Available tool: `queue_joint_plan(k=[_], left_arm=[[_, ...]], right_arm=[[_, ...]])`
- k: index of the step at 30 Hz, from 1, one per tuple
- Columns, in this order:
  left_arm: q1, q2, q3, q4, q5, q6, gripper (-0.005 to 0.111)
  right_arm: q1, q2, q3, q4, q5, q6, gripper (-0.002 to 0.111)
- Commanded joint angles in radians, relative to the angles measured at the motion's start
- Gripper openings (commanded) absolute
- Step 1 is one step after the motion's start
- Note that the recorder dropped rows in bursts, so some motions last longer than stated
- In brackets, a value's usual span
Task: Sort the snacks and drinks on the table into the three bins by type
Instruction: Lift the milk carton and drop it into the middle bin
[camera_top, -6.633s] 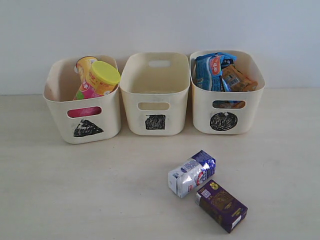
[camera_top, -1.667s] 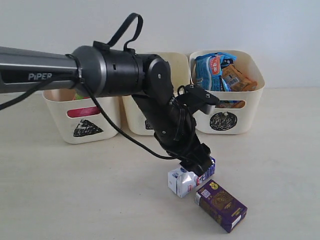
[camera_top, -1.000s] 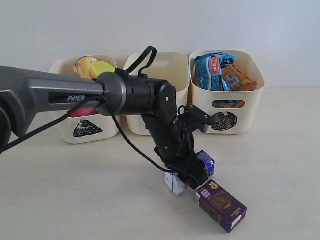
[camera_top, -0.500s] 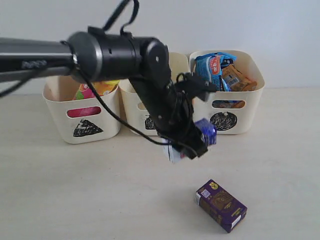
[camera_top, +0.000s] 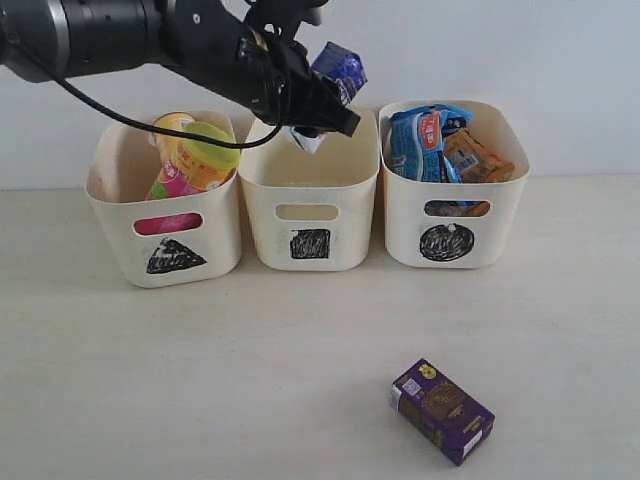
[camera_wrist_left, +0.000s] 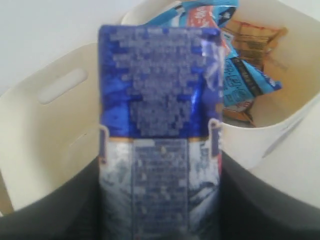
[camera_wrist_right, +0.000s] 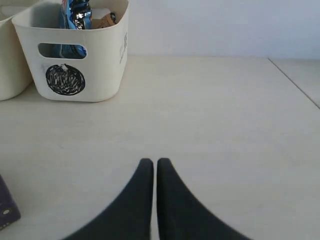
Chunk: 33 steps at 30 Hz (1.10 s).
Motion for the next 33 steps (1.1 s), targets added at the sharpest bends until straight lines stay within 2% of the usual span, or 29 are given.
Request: queue_joint_plan(k=[1, 3, 5, 8, 9, 12, 15, 18, 22, 24, 26, 30, 33], left_arm=[[0.030, 0.051, -0.020, 0.007, -0.112, -0.031, 0.004], [0.041, 0.114, -0.076, 0.007, -0.108, -0.040, 0.006], [0.041, 0.139, -0.103, 0.007, -0.094, -0.047, 0.014], [0.041, 0.172, -0.133, 0.007, -0.072, -0.060, 0.036], [0.041, 0.179, -0.144, 0.007, -0.062, -0.070, 0.047], [0.041, 0.197, -0.163, 0.007, -0.061, -0.070, 0.065], [0.041, 0.199, -0.164, 0.007, -0.065, -0.070, 0.074], [0.041, 0.197, -0.166, 0.009, -0.053, -0.070, 0.076], [0.041, 0.173, -0.173, 0.014, 0.017, -0.070, 0.074], [0.041, 0.147, -0.173, 0.035, 0.072, -0.062, 0.067], [0.041, 0.118, -0.173, 0.080, 0.135, -0.063, 0.053], [0.041, 0.053, -0.173, 0.173, 0.268, -0.047, 0.008], [0.041, 0.010, -0.173, 0.185, 0.364, -0.003, 0.004]], right_arm=[[-0.002, -0.005, 0.004, -0.007, -0.010, 0.001, 0.000], [-0.002, -0.005, 0.004, -0.007, -0.010, 0.001, 0.000], [-0.002, -0.005, 0.004, -0.007, -0.010, 0.001, 0.000], [-0.002, -0.005, 0.004, -0.007, -0.010, 0.001, 0.000], [-0.002, -0.005, 0.004, -0.007, -0.010, 0.001, 0.000], [-0.002, -0.005, 0.004, -0.007, -0.010, 0.001, 0.000], [-0.002, -0.005, 0.004, -0.007, -0.010, 0.001, 0.000], [-0.002, -0.005, 0.004, -0.007, -0.010, 0.001, 0.000], [-0.002, -0.005, 0.004, -0.007, -0.010, 0.001, 0.000], [-0.002, -0.005, 0.004, -0.007, -0.010, 0.001, 0.000], [-0.002, -0.005, 0.004, -0.007, -0.010, 0.001, 0.000], [-0.002, -0.005, 0.004, -0.007, -0.010, 0.001, 0.000], [-0.002, -0.005, 0.004, -0.007, -0.010, 0.001, 0.000]])
